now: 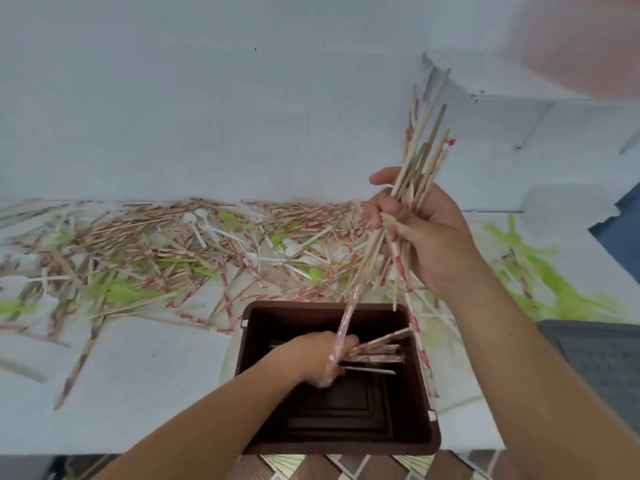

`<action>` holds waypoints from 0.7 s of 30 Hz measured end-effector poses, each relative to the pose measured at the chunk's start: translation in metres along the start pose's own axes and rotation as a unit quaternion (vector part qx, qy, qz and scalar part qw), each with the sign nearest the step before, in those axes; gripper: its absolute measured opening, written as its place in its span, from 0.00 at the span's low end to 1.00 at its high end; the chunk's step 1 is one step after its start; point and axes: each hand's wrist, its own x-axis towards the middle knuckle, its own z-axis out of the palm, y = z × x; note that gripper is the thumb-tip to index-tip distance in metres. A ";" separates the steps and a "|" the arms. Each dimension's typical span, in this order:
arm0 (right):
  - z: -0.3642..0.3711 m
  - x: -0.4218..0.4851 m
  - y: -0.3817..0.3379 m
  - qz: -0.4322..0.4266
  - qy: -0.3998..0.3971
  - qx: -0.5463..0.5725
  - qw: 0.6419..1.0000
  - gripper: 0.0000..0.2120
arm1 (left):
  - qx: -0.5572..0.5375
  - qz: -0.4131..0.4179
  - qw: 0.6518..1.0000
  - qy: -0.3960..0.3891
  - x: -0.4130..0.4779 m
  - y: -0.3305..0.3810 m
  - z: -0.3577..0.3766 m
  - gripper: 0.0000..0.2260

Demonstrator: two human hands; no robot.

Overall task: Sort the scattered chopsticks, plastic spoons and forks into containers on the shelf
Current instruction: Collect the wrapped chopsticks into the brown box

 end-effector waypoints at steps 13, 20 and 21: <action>0.002 -0.018 0.043 0.093 -0.069 -0.083 0.990 0.09 | -0.112 -0.032 0.991 0.059 -0.022 0.003 -0.013 0.19; 0.025 -0.068 0.083 0.216 -0.177 -0.268 0.922 0.08 | -0.429 -0.042 0.891 0.144 -0.110 -0.028 -0.057 0.27; 0.027 -0.073 0.091 0.228 -0.208 -0.306 0.901 0.09 | -0.477 -0.036 0.864 0.157 -0.118 -0.032 -0.062 0.27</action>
